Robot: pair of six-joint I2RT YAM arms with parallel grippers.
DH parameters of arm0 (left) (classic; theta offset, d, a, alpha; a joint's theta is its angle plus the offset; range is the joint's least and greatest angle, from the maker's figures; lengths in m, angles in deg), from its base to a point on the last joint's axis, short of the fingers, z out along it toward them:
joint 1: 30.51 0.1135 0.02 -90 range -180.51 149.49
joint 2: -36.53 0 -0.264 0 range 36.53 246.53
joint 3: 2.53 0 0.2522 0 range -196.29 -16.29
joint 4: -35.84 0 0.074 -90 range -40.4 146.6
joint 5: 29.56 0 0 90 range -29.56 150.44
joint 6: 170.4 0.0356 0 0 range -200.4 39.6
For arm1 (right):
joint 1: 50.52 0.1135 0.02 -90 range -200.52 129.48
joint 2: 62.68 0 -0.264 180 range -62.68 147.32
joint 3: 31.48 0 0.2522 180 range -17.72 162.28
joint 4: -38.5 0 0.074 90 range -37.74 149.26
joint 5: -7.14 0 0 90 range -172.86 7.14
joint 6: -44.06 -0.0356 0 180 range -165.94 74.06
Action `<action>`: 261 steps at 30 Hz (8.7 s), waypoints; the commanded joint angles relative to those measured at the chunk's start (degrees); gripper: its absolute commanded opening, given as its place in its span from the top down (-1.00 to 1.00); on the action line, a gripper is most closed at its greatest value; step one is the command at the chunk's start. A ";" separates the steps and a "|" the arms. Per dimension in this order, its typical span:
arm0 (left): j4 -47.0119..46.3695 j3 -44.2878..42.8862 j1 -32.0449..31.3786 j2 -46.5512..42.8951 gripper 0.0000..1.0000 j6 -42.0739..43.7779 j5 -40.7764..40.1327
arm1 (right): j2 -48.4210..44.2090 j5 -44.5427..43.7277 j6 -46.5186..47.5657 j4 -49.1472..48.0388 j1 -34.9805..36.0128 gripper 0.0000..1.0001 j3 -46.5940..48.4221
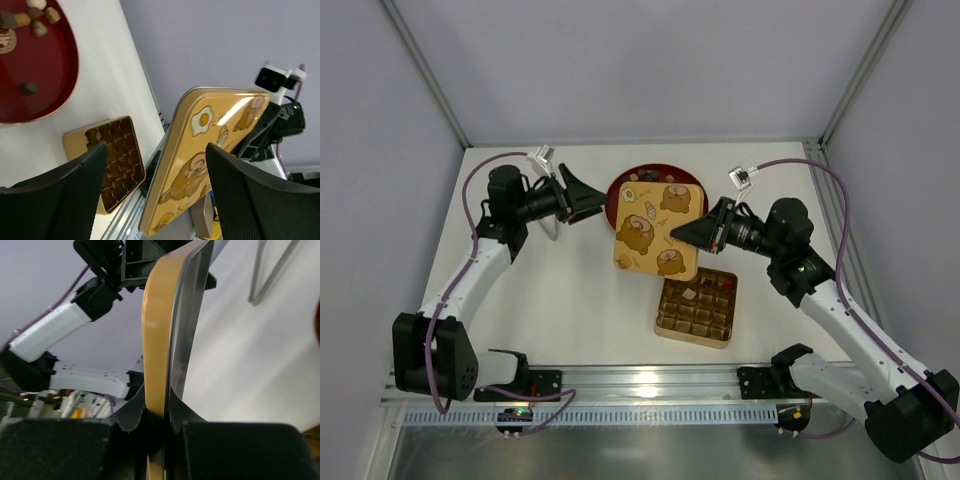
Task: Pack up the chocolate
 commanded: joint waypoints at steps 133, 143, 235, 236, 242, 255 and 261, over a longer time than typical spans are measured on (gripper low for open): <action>-80.36 31.80 -19.81 30.35 0.99 -27.24 -4.15 | 22.49 -25.71 0.02 23.12 -6.51 0.92 -9.67; -82.74 32.41 -19.90 31.40 0.67 -29.00 -4.51 | 22.58 -26.07 0.28 22.94 -6.16 0.92 -9.76; 20.52 13.08 -11.90 4.78 -0.32 16.88 -8.11 | 24.51 -26.94 -0.95 18.72 -3.61 0.92 -12.40; 21.32 12.90 -11.81 4.86 -0.31 17.75 -8.46 | 24.51 -27.03 -1.03 18.81 -3.52 0.92 -12.40; 25.80 10.88 -11.90 5.57 -0.25 19.95 -11.10 | 24.25 -28.09 -1.21 18.99 -2.30 0.92 -12.13; 26.43 10.09 -12.42 6.62 -0.17 20.13 -11.98 | 23.81 -30.20 -1.48 19.43 0.34 0.92 -11.61; 25.81 9.13 -14.01 7.85 -0.15 19.78 -12.77 | 23.72 -30.55 -1.56 19.60 0.96 0.92 -11.34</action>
